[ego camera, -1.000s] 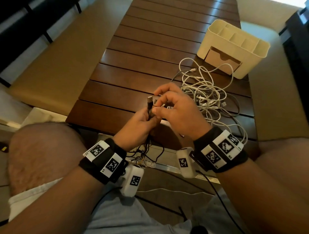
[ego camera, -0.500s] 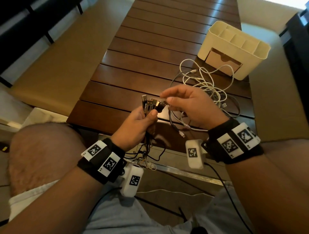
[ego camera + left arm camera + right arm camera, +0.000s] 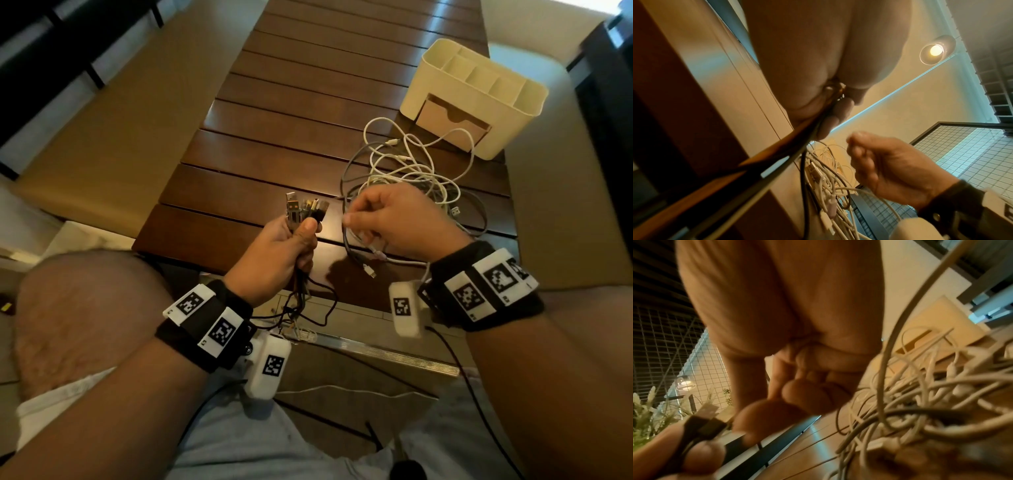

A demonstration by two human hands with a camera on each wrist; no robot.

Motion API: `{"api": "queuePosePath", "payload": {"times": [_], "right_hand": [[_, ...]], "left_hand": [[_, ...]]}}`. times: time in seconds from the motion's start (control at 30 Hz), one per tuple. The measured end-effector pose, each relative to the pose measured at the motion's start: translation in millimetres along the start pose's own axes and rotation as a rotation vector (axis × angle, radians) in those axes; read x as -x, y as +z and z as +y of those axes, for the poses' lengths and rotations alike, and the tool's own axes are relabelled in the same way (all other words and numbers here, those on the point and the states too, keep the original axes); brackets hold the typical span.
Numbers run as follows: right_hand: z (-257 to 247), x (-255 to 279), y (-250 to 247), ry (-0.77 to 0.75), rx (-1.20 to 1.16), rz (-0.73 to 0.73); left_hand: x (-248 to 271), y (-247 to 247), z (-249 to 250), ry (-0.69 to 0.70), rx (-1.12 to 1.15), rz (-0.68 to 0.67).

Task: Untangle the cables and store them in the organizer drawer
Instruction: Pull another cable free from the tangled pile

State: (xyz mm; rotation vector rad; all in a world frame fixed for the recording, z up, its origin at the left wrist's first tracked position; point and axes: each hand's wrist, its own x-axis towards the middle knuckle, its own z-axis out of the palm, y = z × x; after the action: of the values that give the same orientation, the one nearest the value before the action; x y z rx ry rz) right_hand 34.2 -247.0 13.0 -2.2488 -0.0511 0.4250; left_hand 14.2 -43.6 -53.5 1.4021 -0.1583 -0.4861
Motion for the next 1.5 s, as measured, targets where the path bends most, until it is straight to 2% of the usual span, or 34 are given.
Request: {"api": "queuePosePath", "payload": {"times": [0.1, 0.2, 0.3, 0.37, 0.43, 0.53, 0.63, 0.77, 0.87, 0.93, 0.97, 1.07, 1.13, 1.2, 1.4, 1.5], "right_hand": [[9, 3, -5, 0.190, 0.255, -0.206], [18, 2, 6, 0.287, 0.490, -0.259], [24, 1, 19, 0.237, 0.704, -0.191], [26, 2, 23, 0.146, 0.744, -0.149], [25, 4, 22, 0.102, 0.653, -0.153], [21, 7, 19, 0.092, 0.281, -0.193], [16, 11, 13, 0.010, 0.065, -0.196], [20, 9, -3, -0.034, -0.007, 0.016], [25, 8, -21, -0.076, 0.073, 0.264], [27, 8, -35, -0.023, 0.174, 0.346], [29, 8, -42, 0.055, 0.245, 0.308], [38, 7, -52, 0.316, 0.554, 0.032], [46, 4, -48, 0.358, 0.625, -0.016], [50, 1, -40, 0.324, 0.593, 0.000], [50, -6, -8, 0.070, 0.334, -0.046], [46, -6, -8, 0.028, 0.270, 0.003]], "left_hand": [[-1, 0, -2, -0.019, 0.074, 0.024], [-2, 0, -4, -0.022, 0.090, 0.037], [-3, 0, -7, -0.024, 0.080, 0.052], [-3, 1, -6, -0.017, 0.091, 0.066], [-2, 2, -5, -0.004, 0.116, 0.071], [-3, 2, -4, 0.002, 0.116, 0.068], [-3, 1, -3, 0.000, 0.103, 0.067], [-3, -1, -2, -0.004, 0.107, 0.064], [-3, -1, -3, -0.015, 0.108, 0.058], [-4, 0, -2, -0.014, 0.104, 0.054], [-4, 0, -2, -0.009, 0.103, 0.054], [-5, 0, -2, -0.008, 0.102, 0.051], [-6, 1, -2, -0.014, 0.101, 0.049], [-6, 1, -2, -0.017, 0.101, 0.053], [-7, 1, -2, -0.004, 0.116, 0.051], [-7, -2, -5, 0.008, 0.115, 0.040]]}}
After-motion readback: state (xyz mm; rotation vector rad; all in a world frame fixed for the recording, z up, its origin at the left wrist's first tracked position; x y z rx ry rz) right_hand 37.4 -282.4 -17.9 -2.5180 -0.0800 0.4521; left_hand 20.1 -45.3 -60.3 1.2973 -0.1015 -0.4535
